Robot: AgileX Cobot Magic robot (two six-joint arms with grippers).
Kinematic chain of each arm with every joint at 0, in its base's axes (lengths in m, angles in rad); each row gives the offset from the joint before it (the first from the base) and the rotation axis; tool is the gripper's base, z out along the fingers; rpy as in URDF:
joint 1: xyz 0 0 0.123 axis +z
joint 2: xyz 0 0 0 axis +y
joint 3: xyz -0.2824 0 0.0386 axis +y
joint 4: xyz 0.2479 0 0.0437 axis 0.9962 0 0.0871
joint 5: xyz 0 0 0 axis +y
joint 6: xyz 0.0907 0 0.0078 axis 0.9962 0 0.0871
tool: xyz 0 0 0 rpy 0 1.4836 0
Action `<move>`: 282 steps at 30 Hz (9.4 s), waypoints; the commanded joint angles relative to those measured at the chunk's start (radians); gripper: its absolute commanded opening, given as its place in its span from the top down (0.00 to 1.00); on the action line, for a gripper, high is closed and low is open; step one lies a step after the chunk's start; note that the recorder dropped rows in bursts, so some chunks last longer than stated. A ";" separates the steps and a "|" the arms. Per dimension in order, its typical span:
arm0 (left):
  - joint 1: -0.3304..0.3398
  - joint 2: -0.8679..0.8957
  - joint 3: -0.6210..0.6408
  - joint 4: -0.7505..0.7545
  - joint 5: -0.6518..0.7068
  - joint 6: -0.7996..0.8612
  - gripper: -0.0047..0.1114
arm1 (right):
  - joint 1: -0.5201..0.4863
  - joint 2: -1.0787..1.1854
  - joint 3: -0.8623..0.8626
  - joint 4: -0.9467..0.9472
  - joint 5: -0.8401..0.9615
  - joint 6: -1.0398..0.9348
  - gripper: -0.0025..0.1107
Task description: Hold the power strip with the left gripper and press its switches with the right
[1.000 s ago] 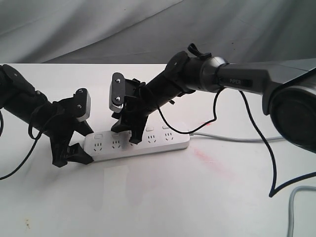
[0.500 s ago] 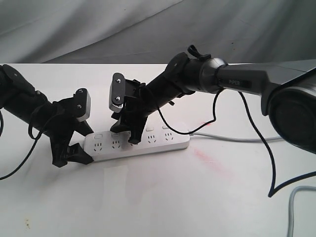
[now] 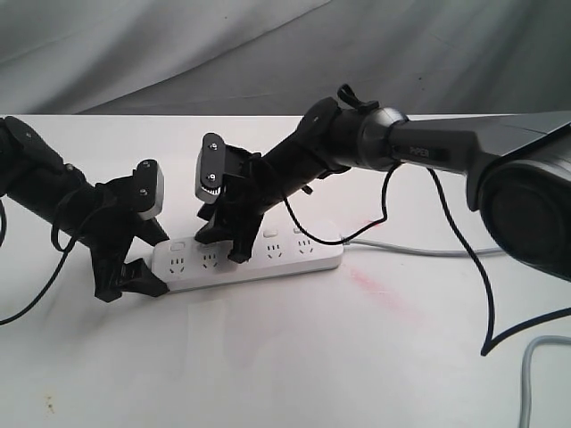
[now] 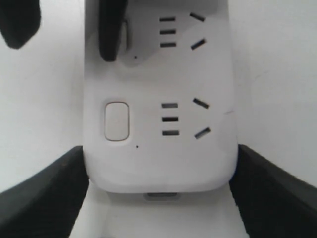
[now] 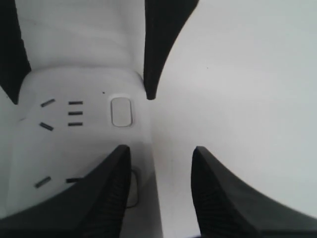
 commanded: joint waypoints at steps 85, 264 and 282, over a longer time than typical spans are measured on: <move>-0.004 0.006 0.000 0.004 0.003 -0.007 0.42 | -0.078 -0.206 0.109 -0.142 0.001 0.104 0.64; -0.004 0.006 0.000 0.004 0.003 -0.007 0.42 | -0.208 -0.438 0.325 -0.067 -0.106 0.054 0.65; -0.004 0.006 0.000 0.004 0.003 -0.007 0.42 | -0.208 -0.979 0.806 0.140 -0.292 0.027 0.98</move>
